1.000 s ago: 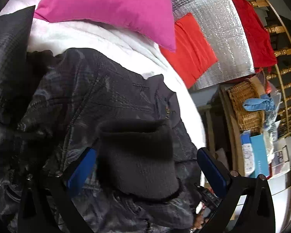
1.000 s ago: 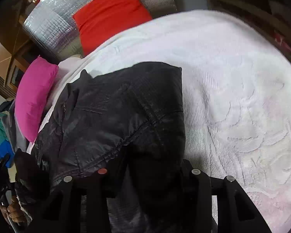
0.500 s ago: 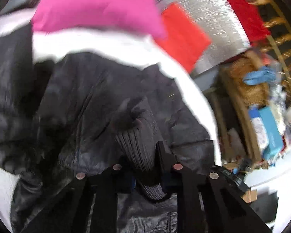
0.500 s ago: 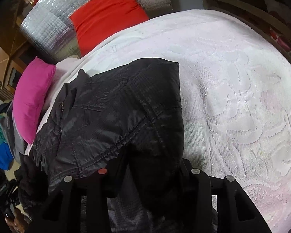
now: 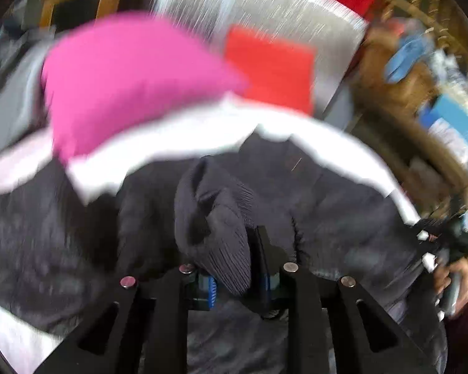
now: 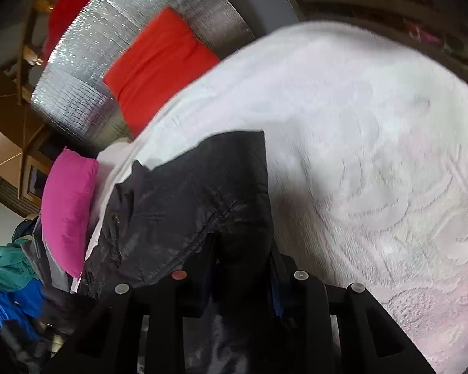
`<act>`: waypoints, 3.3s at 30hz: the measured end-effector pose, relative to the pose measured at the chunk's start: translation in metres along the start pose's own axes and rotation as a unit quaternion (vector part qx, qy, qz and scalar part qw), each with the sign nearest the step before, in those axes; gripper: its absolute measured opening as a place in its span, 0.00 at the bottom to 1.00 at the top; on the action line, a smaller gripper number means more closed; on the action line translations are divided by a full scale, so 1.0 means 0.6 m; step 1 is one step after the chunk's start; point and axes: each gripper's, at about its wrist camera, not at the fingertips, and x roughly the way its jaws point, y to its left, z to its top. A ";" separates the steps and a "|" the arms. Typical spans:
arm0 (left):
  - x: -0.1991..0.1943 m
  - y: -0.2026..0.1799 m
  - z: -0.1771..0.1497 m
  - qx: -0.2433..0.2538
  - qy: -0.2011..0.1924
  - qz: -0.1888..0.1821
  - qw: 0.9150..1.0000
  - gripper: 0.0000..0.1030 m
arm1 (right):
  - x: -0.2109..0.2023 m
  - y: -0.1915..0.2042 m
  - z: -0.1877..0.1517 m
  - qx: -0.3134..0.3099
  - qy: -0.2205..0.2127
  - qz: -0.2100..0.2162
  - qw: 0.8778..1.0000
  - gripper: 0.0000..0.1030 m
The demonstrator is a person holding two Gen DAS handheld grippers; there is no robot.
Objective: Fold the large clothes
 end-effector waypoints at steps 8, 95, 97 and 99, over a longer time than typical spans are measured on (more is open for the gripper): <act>-0.052 0.094 -0.016 -0.147 -0.005 -0.059 0.987 0.80 | -0.002 -0.012 0.001 0.026 0.028 0.025 0.999 0.58; -0.233 0.470 -0.165 -0.445 -0.095 0.145 0.878 0.78 | 0.078 0.248 -0.191 -0.158 0.116 -0.016 0.980 0.39; -0.224 0.486 -0.172 -0.456 -0.097 0.151 0.871 0.78 | 0.078 0.251 -0.193 -0.169 0.102 -0.023 0.980 0.40; -0.216 0.500 -0.172 -0.454 -0.108 0.154 0.871 0.78 | 0.069 0.257 -0.193 -0.176 0.100 -0.023 0.979 0.40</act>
